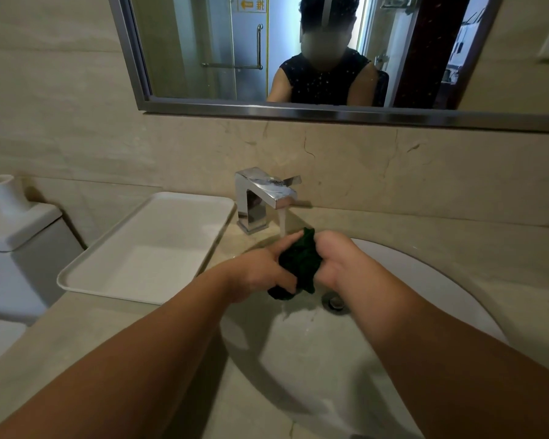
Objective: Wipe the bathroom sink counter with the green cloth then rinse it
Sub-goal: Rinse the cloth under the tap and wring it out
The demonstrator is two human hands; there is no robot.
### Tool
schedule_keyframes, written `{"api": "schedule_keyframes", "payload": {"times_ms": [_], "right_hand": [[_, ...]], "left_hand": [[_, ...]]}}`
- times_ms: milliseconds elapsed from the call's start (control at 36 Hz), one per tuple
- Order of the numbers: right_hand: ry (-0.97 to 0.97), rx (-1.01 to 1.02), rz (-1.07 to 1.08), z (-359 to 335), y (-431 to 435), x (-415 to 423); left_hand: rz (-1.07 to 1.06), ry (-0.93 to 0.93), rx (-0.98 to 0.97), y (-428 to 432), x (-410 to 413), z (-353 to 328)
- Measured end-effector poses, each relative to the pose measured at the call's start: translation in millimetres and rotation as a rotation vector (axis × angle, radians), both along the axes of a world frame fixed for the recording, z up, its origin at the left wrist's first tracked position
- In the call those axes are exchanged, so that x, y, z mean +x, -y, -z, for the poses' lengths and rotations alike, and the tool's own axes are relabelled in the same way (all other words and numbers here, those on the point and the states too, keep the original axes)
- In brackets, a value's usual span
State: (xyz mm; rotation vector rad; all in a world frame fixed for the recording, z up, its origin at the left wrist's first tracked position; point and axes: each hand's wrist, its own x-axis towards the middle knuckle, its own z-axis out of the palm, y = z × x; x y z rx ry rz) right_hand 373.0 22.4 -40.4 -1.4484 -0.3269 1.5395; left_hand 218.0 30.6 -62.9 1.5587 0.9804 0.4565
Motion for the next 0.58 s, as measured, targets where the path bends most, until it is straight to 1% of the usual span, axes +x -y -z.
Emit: {"api": "schedule_keyframes", "payload": {"times_ms": [28, 83, 139, 167, 194, 250, 278, 306, 389, 472, 583], "right_hand": [[0.007, 0.007, -0.005, -2.2, -1.5, 0.2], [0.038, 0.029, -0.068, -6.4, -2.7, -0.3], [0.132, 0.057, -0.183, -12.0, -3.8, -0.8], [0.244, 0.077, -0.252, -17.0, -4.5, -0.6], [0.402, 0.096, -0.309, -22.2, -6.4, 1.1], [0.731, 0.149, -0.332, -31.5, -12.2, 6.8], [0.831, 0.188, -0.310, -36.8, -15.4, 9.6], [0.875, 0.237, -0.284, -40.9, -19.9, 12.7], [0.860, 0.378, -0.242, -56.9, -26.3, 12.2], [0.765, 0.459, -0.279, -69.1, -31.3, 3.4], [0.623, 0.442, -0.220, -64.3, -41.3, 0.9]], "left_hand": [[-0.012, -0.026, 0.051, 0.2, 1.5, 2.7], [-0.122, -0.037, 0.144, 1.8, 4.2, 4.7], [-0.221, -0.009, 0.166, 0.2, 5.6, 7.7], [-0.254, 0.022, 0.142, -0.7, 5.9, 9.1], [-0.288, 0.060, 0.114, -1.9, 6.2, 10.5], [-0.355, 0.144, 0.038, -3.7, 6.0, 11.4], [-0.381, 0.188, -0.011, -3.9, 5.8, 11.0], [-0.395, 0.232, -0.063, -4.0, 5.5, 10.4], [-0.380, 0.357, -0.156, -5.5, 4.0, 7.4], [-0.381, 0.397, -0.170, -6.9, 5.1, 2.7], [-0.400, 0.462, -0.185, -9.2, 10.2, -2.8]]}}
